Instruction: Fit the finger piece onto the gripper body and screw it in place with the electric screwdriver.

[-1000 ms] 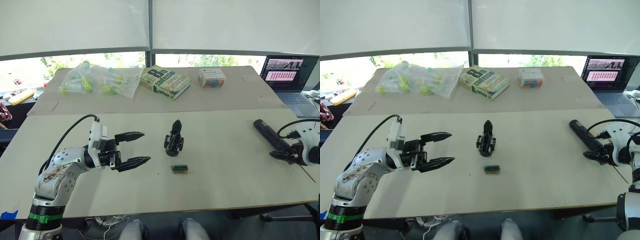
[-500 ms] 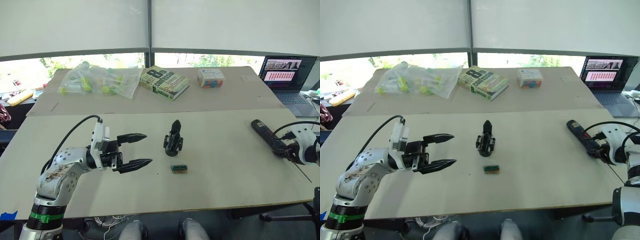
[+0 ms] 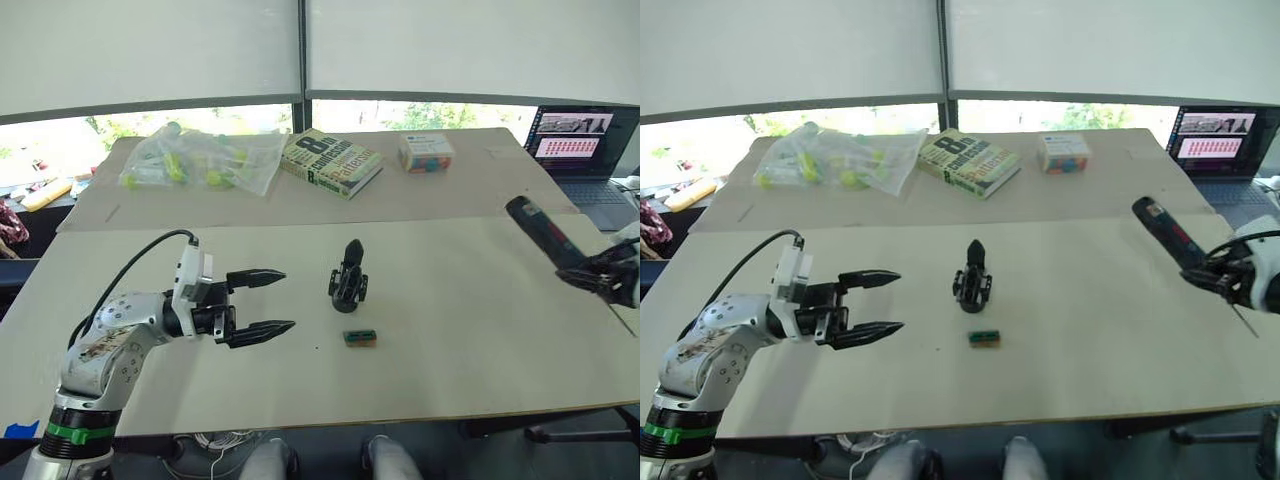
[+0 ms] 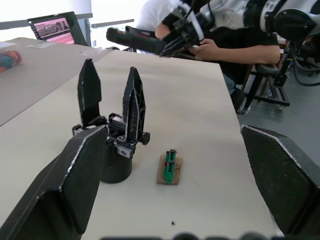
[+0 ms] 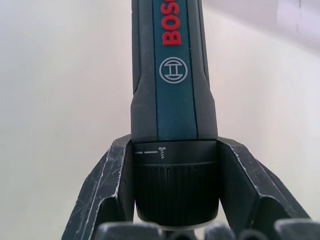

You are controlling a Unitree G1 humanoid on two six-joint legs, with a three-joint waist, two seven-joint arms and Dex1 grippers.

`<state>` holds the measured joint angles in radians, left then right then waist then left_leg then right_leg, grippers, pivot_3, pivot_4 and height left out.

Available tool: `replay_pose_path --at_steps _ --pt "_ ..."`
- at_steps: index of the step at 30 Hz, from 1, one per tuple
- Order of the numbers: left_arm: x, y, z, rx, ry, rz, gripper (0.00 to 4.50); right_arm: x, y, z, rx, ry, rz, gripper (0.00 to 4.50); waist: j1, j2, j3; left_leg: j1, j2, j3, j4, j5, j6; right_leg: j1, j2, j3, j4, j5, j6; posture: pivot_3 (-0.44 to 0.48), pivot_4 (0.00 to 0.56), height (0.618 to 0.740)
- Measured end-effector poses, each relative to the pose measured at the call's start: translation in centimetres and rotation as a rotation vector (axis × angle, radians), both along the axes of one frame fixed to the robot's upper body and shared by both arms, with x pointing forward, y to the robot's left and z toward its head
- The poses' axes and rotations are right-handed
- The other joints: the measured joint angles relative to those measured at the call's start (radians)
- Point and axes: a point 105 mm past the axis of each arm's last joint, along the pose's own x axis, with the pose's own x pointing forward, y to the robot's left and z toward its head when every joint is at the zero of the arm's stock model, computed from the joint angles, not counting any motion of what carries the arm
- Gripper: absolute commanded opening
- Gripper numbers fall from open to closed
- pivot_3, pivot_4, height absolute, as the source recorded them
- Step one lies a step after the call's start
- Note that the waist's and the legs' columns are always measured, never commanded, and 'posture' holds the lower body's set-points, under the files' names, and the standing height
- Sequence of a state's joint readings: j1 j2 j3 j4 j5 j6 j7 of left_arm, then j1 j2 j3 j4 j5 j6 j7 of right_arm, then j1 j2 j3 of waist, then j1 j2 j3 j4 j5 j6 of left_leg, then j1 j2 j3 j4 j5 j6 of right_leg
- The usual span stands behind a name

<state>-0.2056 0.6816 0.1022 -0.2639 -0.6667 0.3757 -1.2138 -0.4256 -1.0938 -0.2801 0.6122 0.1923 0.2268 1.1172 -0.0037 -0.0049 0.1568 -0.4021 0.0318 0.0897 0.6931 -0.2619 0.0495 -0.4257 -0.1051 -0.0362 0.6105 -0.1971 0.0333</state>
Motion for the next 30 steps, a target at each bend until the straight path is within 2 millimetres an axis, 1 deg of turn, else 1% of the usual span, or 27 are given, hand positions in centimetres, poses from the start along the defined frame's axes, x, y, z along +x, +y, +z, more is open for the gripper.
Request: replay_pose_path --at_steps 3,6,8,9,10,12,15,18,20,22,23,25,26,27,30 --pt "-1.0 1.0 -2.1 0.091 0.017 -0.027 4.5 -2.4 4.3 -1.6 0.051 0.088 0.108 1.89 0.003 0.0 -0.001 0.001 0.001 -0.001 0.0 -0.001 -0.002 0.0 0.001 -0.001 0.0 -0.001 -0.001 0.0 0.15 0.74" --pt "-1.2 1.1 -2.9 0.087 0.018 -0.029 4.5 -4.4 7.9 -4.0 0.09 0.162 0.159 1.89 0.011 0.0 0.0 -0.001 0.0 -0.001 0.002 -0.001 -0.002 -0.001 -0.001 0.0 0.001 -0.001 0.0 0.0 0.15 0.74" --pt "-1.3 1.0 -3.6 0.095 -0.016 -0.031 4.5 -5.7 10.2 -5.0 0.052 0.179 0.215 1.89 0.015 0.0 0.0 -0.001 0.0 0.0 0.003 -0.001 -0.002 -0.001 -0.001 0.0 0.0 -0.005 0.002 0.0 0.15 0.74" --pt "-1.4 1.0 -4.0 0.094 -0.015 -0.032 4.5 -5.9 10.8 -5.2 0.047 0.182 0.234 1.89 0.016 0.0 0.0 -0.002 0.0 0.0 0.003 -0.001 -0.001 -0.001 -0.001 0.0 0.0 -0.006 0.001 0.0 0.15 0.74" --pt "-1.4 0.9 -4.3 0.093 -0.016 -0.032 4.5 -5.9 11.2 -5.3 0.039 0.179 0.244 1.89 0.016 0.0 0.0 -0.002 -0.001 0.0 0.003 -0.001 -0.001 -0.002 -0.001 0.0 0.0 -0.006 0.0 0.0 0.15 0.74" --pt "-1.5 0.4 -4.6 0.079 -0.024 -0.039 4.5 -5.9 11.5 -5.7 0.012 0.185 0.249 1.89 0.018 -0.001 0.0 -0.002 -0.001 -0.001 0.004 -0.001 0.0 -0.001 -0.001 0.0 0.0 -0.006 -0.002 0.0 0.15 0.74" --pt "-1.4 -0.1 -4.6 0.062 -0.044 -0.03 4.5 -5.9 11.1 -6.7 -0.04 0.217 0.249 1.89 0.019 -0.002 0.001 -0.003 -0.001 -0.001 0.004 -0.001 0.0 -0.002 -0.001 0.0 0.0 -0.003 -0.005 0.0 0.15 0.74" --pt "-1.3 -0.2 -4.6 0.054 -0.045 -0.017 4.5 -5.9 10.7 -7.9 -0.053 0.268 0.238 1.89 0.016 -0.002 0.001 -0.002 -0.001 -0.001 0.003 -0.001 0.0 -0.002 -0.001 0.0 0.0 -0.001 -0.003 0.0 0.15 0.74" --pt "-1.3 -0.4 -4.7 0.047 -0.043 -0.014 4.5 -5.8 10.8 -7.8 -0.053 0.274 0.247 1.89 0.016 -0.002 0.001 -0.002 -0.001 -0.001 0.003 -0.001 0.0 -0.002 -0.001 0.0 0.0 -0.001 -0.003 0.0 0.15 0.74" --pt "-1.3 -0.5 -4.7 0.041 -0.041 -0.008 4.5 -5.6 10.9 -7.8 -0.049 0.297 0.253 2.9 0.013 -0.002 0.001 -0.002 -0.001 -0.001 0.003 -0.001 0.0 -0.002 -0.001 0.0 0.0 -0.001 -0.002 0.0 0.15 0.74" --pt "-1.3 -0.5 -4.8 0.039 -0.037 -0.003 4.5 -5.4 11.0 -7.6 -0.046 0.294 0.257 3.11 0.012 -0.002 0.001 -0.002 -0.001 -0.001 0.003 -0.001 0.0 -0.002 0.0 0.0 0.0 -0.002 -0.002 0.0 0.15 0.74" --pt "-1.4 -0.5 -5.0 0.036 -0.031 0.005 4.5 -4.9 11.1 -6.8 -0.05 0.278 0.269 3.91 0.013 -0.002 0.001 -0.002 -0.001 -0.001 0.003 -0.001 0.0 -0.002 0.0 0.0 0.0 -0.002 -0.002 0.0 0.15 0.74" --pt "-1.4 -0.5 -5.0 0.035 -0.031 0.009 4.5 -4.8 11.1 -6.4 -0.058 0.281 0.277 4.23 0.014 -0.002 0.001 -0.002 -0.001 -0.001 0.003 -0.001 0.0 -0.002 0.0 0.0 0.0 -0.002 -0.002 0.0 0.15 0.74" --pt "-1.4 -0.5 -5.0 0.034 -0.031 0.011 4.5 -4.8 11.0 -6.1 -0.066 0.294 0.282 4.46 0.015 -0.002 0.001 -0.002 -0.001 -0.001 0.003 -0.001 0.0 -0.002 0.0 0.0 0.0 -0.002 -0.002 0.0 0.15 0.74" --pt "-1.5 -0.6 -5.1 0.034 -0.018 0.016 4.5 -4.6 10.9 -4.6 -0.101 0.35 0.307 4.46 0.016 -0.002 0.001 -0.002 -0.001 -0.001 0.004 -0.001 0.0 -0.002 -0.001 0.0 0.0 -0.002 -0.003 0.0 0.15 0.74"
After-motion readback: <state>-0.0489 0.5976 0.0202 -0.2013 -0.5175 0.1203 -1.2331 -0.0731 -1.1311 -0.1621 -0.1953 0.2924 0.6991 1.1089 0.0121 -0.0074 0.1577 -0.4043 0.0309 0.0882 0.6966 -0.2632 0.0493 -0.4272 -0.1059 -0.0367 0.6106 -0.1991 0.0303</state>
